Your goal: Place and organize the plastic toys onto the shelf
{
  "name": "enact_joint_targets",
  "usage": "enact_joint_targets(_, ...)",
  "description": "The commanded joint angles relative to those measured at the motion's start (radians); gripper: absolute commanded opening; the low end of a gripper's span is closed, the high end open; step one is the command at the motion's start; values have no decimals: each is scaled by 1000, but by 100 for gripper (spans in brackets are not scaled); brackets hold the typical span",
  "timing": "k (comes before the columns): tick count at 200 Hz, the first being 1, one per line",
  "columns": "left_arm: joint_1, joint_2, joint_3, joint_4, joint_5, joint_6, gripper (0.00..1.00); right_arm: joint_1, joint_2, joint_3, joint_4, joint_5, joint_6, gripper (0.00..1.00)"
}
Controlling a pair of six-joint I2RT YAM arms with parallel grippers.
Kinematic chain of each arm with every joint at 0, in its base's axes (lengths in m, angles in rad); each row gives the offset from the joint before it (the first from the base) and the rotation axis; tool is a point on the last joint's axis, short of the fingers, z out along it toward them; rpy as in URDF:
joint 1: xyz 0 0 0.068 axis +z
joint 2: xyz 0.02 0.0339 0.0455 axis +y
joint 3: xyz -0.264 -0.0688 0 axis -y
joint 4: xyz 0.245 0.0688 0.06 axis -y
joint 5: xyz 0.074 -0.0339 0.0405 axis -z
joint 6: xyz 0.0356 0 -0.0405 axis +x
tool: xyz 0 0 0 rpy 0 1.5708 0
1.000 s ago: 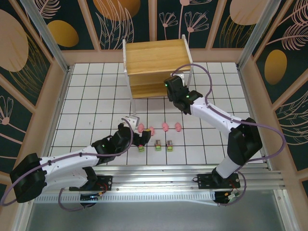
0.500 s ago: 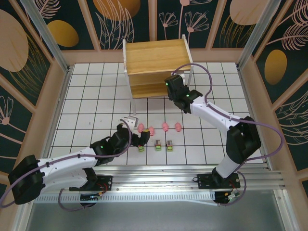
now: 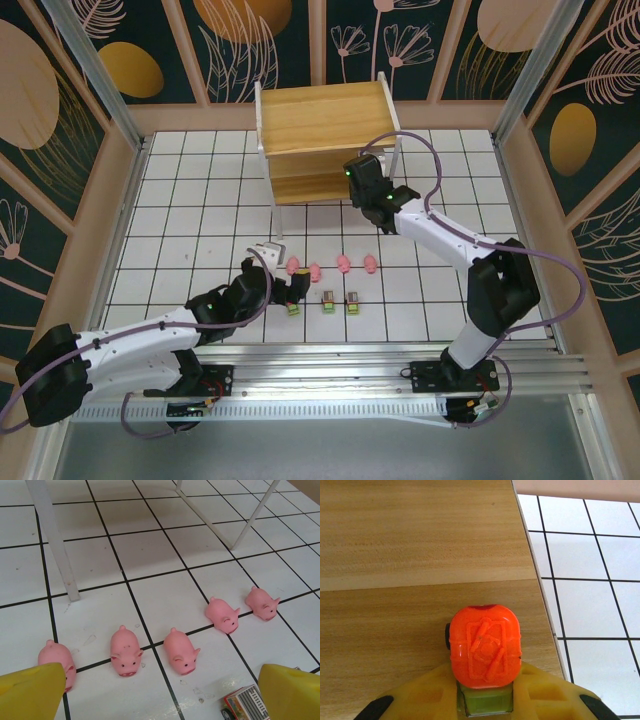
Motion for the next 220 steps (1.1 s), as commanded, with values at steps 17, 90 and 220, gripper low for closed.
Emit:
enact_joint_targets(17, 6, -19, -10, -3, -24, -14, 99, -7, 14, 27, 18, -10, 13, 27)
enact_joint_targets(90, 6, -31, -13, -5, -36, -18, 98, -11, 23, 49, -5, -3, 11, 38)
enact_joint_targets(220, 6, -34, 1, -16, -39, -14, 97, 8, -48, 32, -48, 20, 48, 46)
